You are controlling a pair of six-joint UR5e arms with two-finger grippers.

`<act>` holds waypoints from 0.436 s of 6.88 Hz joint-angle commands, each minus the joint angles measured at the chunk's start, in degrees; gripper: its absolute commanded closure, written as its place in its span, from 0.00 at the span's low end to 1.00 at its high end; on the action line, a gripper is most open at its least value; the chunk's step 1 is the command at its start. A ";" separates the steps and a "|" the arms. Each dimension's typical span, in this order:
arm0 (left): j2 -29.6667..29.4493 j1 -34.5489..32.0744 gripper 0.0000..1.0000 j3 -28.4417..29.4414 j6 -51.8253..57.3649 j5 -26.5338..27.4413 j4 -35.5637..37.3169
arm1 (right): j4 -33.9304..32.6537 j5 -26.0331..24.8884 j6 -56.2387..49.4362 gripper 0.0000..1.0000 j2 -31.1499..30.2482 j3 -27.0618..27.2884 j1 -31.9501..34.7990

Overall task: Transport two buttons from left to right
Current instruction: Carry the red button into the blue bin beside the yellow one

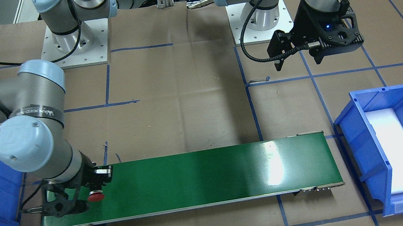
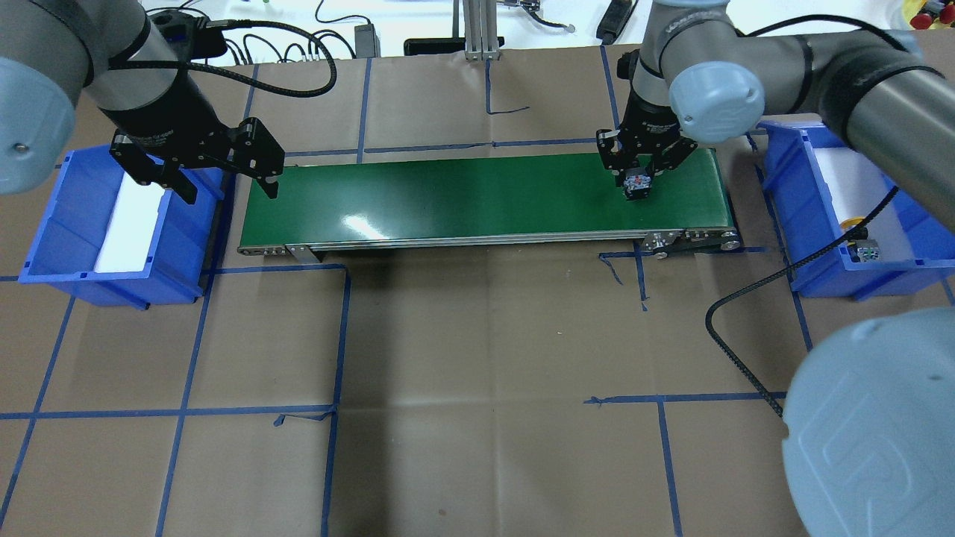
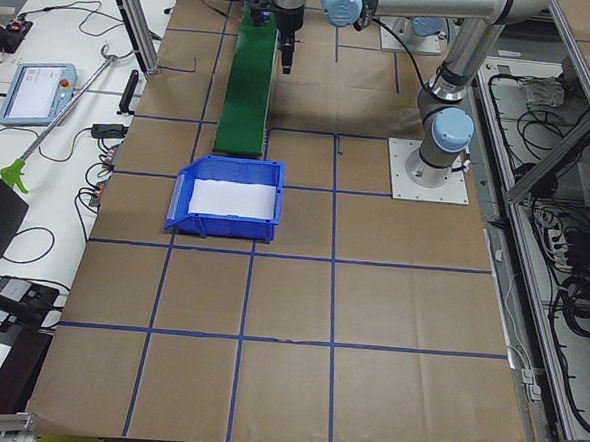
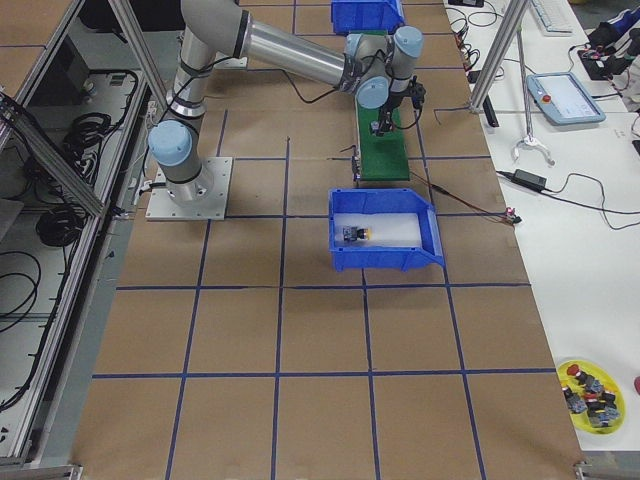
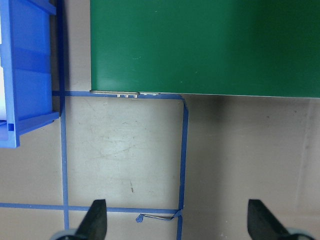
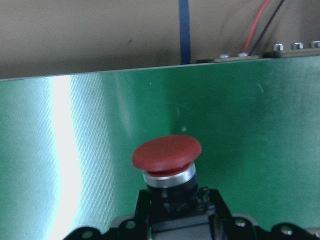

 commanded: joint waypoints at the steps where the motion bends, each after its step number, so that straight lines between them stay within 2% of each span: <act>1: 0.00 0.00 0.00 0.00 0.00 0.01 0.00 | 9.32 -0.11 -11.05 0.96 -5.07 -6.66 -10.51; 3: -0.09 0.00 0.00 0.09 0.00 -0.07 0.00 | 10.61 0.15 -24.24 0.96 -3.86 -10.47 -21.76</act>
